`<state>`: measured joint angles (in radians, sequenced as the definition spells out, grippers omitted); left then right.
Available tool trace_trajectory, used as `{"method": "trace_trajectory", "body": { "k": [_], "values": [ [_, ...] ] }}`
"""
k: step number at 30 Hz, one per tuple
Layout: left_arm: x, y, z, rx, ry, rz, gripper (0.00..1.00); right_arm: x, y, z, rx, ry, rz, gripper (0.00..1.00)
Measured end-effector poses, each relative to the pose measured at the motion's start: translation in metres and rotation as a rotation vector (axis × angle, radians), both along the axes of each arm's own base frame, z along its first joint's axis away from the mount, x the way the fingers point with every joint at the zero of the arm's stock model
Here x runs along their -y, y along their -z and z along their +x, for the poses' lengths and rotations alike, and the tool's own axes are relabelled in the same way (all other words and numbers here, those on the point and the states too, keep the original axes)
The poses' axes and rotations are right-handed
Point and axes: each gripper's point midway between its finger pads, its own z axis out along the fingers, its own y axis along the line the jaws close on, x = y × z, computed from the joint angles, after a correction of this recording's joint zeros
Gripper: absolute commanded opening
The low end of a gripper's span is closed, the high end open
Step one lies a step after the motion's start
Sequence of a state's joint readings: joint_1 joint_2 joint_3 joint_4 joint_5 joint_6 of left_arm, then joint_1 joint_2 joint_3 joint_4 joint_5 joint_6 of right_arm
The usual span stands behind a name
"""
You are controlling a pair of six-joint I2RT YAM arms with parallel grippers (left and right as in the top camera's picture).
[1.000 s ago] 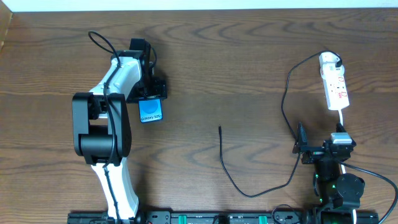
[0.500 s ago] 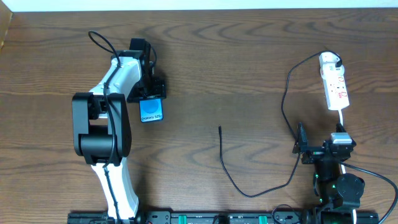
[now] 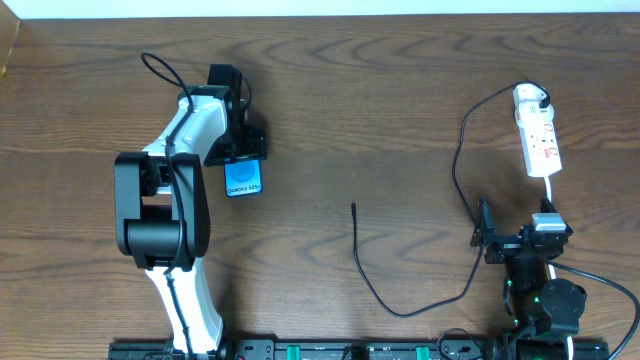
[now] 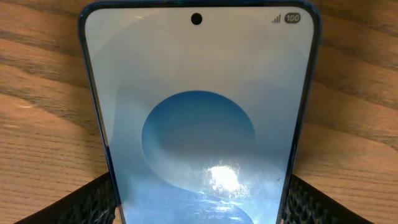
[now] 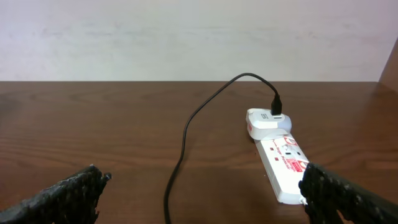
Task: Plug charger to phone and switch on socket
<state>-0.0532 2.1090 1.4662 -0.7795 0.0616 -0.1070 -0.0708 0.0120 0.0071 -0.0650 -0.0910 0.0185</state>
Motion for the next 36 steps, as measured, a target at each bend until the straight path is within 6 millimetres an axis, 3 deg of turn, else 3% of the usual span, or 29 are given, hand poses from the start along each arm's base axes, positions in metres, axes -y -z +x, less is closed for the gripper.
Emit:
{"method": "trace_trajectory", "body": {
  "k": [6,26,33,36],
  "values": [
    [0.0000,0.0002,0.0001,0.001,0.000,0.000,0.80,0.0000,0.0000,0.0000,0.000,0.000,0.000,0.99],
    [0.0002,-0.0004,0.0002,0.003,0.001,0.001,0.63,0.0000,0.0000,0.0000,0.000,0.000,0.000,0.99],
    [0.0002,-0.0004,0.0002,0.003,0.001,0.001,0.37,0.0000,0.0000,0.0000,0.000,0.000,0.000,0.99],
    [0.0002,-0.0004,0.0002,0.003,0.001,0.001,0.20,0.0000,-0.0001,0.0000,0.000,0.000,0.000,0.99]
  ]
}}
